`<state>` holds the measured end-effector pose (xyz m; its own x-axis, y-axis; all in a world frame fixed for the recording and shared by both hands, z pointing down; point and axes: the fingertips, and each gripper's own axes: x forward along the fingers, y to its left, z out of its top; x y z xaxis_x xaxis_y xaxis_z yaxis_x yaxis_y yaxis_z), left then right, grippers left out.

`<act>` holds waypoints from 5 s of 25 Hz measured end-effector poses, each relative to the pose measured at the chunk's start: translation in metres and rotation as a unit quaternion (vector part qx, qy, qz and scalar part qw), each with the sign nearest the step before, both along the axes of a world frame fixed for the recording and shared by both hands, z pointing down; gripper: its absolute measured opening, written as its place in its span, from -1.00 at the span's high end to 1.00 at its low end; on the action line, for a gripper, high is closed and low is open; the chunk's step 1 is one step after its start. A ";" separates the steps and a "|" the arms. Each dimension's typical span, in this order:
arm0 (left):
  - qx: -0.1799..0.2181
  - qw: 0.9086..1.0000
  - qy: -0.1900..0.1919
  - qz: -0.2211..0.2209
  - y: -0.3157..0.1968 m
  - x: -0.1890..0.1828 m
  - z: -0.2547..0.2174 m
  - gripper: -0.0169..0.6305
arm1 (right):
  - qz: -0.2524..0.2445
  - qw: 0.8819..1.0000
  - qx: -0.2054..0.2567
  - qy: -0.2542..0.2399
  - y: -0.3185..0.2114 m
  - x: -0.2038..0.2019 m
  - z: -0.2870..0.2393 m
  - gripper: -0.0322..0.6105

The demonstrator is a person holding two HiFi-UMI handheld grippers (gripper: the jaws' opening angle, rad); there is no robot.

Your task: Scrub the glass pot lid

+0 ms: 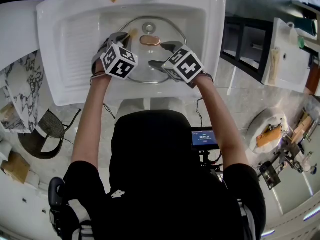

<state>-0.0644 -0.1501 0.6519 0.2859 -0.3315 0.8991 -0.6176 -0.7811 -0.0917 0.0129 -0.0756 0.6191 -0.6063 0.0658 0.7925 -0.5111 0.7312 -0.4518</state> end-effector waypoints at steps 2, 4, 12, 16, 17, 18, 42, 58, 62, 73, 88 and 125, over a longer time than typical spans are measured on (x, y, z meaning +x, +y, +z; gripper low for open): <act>0.001 1.000 0.001 0.001 0.002 -0.001 -0.001 0.88 | -0.002 1.000 0.000 -0.001 0.001 0.000 0.000 -0.07; 0.003 1.000 0.004 -0.002 0.003 -0.001 -0.002 0.88 | -0.002 1.000 0.002 -0.003 0.001 0.001 0.001 -0.07; 0.005 1.000 0.014 -0.011 0.014 -0.002 -0.008 0.88 | -0.003 1.000 -0.001 0.002 0.001 0.001 0.003 -0.07; 0.005 1.000 0.020 -0.014 0.021 -0.003 -0.013 0.88 | -0.004 1.000 -0.001 0.002 0.001 0.001 0.002 -0.07; 0.005 1.000 0.021 -0.015 0.022 -0.003 -0.014 0.88 | -0.004 1.000 -0.002 0.003 0.001 0.001 0.002 -0.07; 0.005 1.000 0.021 -0.016 0.024 -0.002 -0.014 0.88 | -0.004 1.000 -0.002 0.003 0.001 0.001 0.002 -0.07; -0.038 0.998 0.043 -0.034 0.087 0.004 -0.043 0.88 | -0.002 1.000 -0.001 0.003 0.001 0.001 0.003 -0.07; -0.095 0.995 0.026 0.013 0.113 0.006 -0.049 0.88 | -0.002 1.000 -0.001 0.003 0.001 0.001 0.003 -0.07; -0.096 0.995 0.027 0.023 0.111 0.006 -0.048 0.88 | -0.003 1.000 -0.001 0.002 0.001 0.001 0.003 -0.07; -0.091 0.995 0.029 0.011 0.096 0.005 -0.043 0.88 | -0.003 1.000 -0.001 0.001 0.001 0.001 0.002 -0.07; -0.073 0.997 0.026 -0.005 0.068 0.000 -0.031 0.88 | 0.003 1.000 -0.002 -0.002 0.002 -0.001 -0.001 -0.07; -0.056 0.993 0.057 -0.088 0.017 -0.014 -0.016 0.88 | -0.004 1.000 -0.015 0.024 0.002 0.000 -0.001 -0.07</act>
<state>-0.0786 -0.1328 0.6356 0.3348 -0.2846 0.8983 -0.7469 -0.6614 0.0688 0.0129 -0.0737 0.6178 -0.5669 0.0954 0.8182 -0.5264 0.7220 -0.4489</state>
